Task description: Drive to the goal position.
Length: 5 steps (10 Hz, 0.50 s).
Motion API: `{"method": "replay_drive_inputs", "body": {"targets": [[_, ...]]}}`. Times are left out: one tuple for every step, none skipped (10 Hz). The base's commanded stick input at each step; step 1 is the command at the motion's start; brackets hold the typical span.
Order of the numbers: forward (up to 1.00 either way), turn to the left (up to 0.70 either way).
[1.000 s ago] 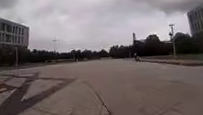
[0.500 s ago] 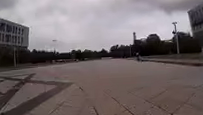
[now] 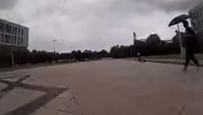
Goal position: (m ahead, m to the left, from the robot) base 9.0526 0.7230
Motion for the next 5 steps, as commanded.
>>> {"method": "replay_drive_inputs", "body": {"targets": [[1.0, -0.04], [1.0, -0.04], [1.0, -0.04], [1.0, -0.04], [1.0, -0.04]]}}
